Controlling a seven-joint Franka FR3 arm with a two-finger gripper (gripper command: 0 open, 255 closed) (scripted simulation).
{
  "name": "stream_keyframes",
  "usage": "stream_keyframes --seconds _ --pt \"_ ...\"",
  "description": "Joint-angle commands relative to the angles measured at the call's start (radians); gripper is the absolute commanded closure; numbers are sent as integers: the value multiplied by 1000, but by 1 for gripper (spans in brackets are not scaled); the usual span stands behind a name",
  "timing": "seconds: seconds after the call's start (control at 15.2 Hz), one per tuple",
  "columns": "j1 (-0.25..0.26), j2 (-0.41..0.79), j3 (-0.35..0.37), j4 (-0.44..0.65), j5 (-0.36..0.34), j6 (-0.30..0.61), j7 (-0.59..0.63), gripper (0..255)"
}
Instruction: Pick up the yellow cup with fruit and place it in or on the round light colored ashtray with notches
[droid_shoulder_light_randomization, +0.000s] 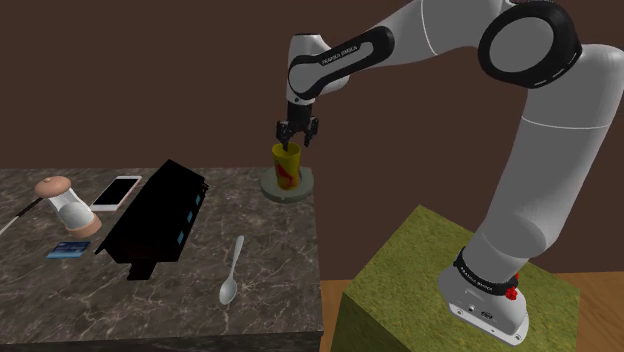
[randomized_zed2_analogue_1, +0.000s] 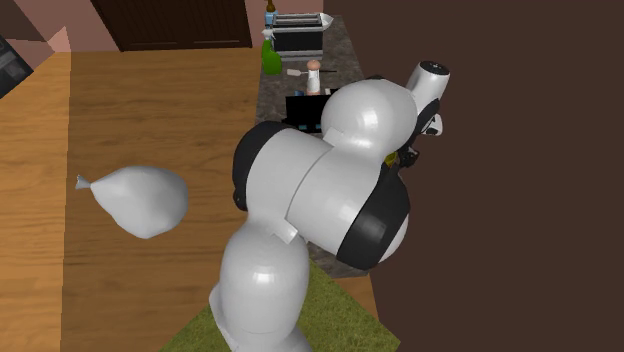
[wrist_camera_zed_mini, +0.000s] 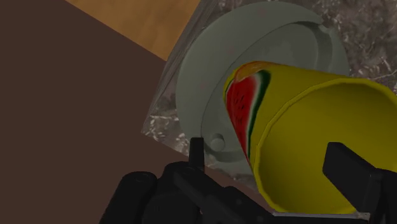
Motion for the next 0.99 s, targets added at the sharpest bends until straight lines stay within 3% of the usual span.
stream_keyframes --seconds 0.0,0.13,0.4,0.92 --pt "0 0 0 0 0 0 0 0" --pt "0 -1 0 -1 0 0 0 0" --pt "-7 -48 -1 66 9 -114 -6 0" --pt "-7 -48 -1 66 9 -114 -6 0"
